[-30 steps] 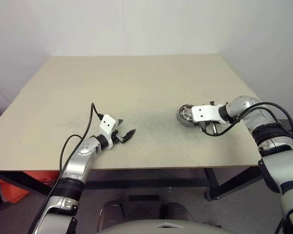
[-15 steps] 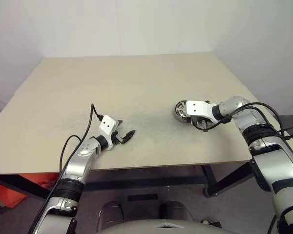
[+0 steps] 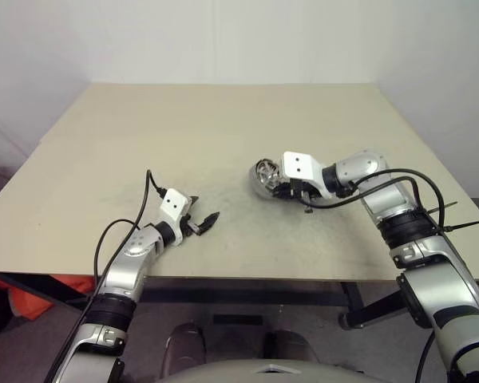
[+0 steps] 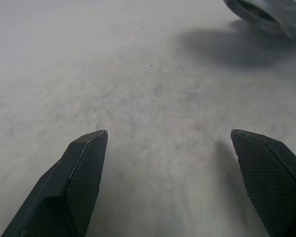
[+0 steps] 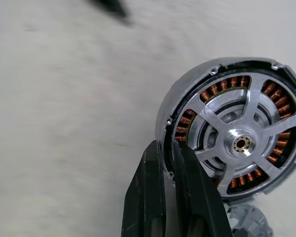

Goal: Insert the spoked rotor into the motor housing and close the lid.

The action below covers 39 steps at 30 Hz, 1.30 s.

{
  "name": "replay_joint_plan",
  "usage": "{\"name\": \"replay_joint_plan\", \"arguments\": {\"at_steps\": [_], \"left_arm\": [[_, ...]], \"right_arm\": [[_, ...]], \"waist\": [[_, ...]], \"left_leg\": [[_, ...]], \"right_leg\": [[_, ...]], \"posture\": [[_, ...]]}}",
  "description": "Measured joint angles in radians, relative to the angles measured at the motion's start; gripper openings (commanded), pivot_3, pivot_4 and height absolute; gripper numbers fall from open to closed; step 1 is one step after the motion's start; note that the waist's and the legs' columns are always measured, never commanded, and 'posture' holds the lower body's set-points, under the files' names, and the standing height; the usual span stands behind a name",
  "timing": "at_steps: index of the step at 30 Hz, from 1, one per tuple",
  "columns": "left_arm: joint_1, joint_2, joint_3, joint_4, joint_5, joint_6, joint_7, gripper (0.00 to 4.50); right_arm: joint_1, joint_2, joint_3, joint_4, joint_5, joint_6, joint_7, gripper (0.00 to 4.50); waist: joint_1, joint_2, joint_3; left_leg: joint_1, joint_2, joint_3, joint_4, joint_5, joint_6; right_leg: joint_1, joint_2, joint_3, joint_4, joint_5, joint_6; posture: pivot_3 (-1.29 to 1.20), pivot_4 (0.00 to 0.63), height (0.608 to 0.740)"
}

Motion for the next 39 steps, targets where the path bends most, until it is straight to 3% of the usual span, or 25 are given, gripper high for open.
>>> {"name": "replay_joint_plan", "arguments": {"at_steps": [5, 16, 28, 33, 39], "left_arm": [[0.002, 0.008, 0.013, -0.001, 0.0, 0.0, 0.002, 4.25], [0.003, 0.007, 0.013, -0.006, 0.0, 0.003, 0.004, 4.25], [0.005, 0.007, 0.015, -0.009, 0.0, 0.004, 0.005, 4.25], [0.006, 0.007, 0.015, -0.009, 0.0, 0.004, 0.009, 4.25], [0.006, 0.007, 0.015, -0.009, 0.0, 0.004, 0.009, 4.25]], "right_arm": [[0.033, 0.019, 0.031, -0.068, 0.002, 0.026, 0.006, 0.02], [0.012, 0.08, 0.062, -0.019, -0.022, 0.023, -0.043, 0.02], [-0.054, 0.102, 0.123, 0.144, -0.109, -0.183, -0.089, 0.02], [-0.081, 0.098, 0.126, 0.171, -0.125, -0.252, -0.112, 1.6], [-0.071, 0.079, 0.114, 0.133, -0.113, -0.246, -0.113, 1.6]], "waist": [[-0.002, 0.0, 0.0], [-0.003, 0.0, 0.0], [-0.004, 0.0, 0.0], [-0.004, 0.0, 0.0], [-0.004, 0.0, 0.0]], "left_leg": [[0.004, 0.0, 0.0, 0.0, 0.003, -0.005], [0.005, -0.001, 0.0, -0.001, 0.003, -0.006], [0.005, -0.001, 0.0, -0.001, 0.003, -0.006], [0.005, -0.001, 0.0, -0.001, 0.003, -0.006], [0.005, -0.001, 0.0, -0.001, 0.003, -0.006]], "right_leg": [[0.001, 0.001, 0.001, 0.003, 0.0, 0.001], [0.002, 0.001, 0.002, 0.002, 0.001, 0.001], [0.002, 0.001, 0.002, 0.002, 0.001, 0.001], [0.002, 0.001, 0.002, 0.002, 0.001, 0.001], [0.003, 0.001, 0.002, 0.003, 0.001, 0.001]], "posture": [[0.0, 0.0, 0.74], [0.0, 0.0, 0.74], [0.0, 0.0, 0.74], [0.0, 0.0, 0.74], [0.0, 0.0, 0.74]]}}
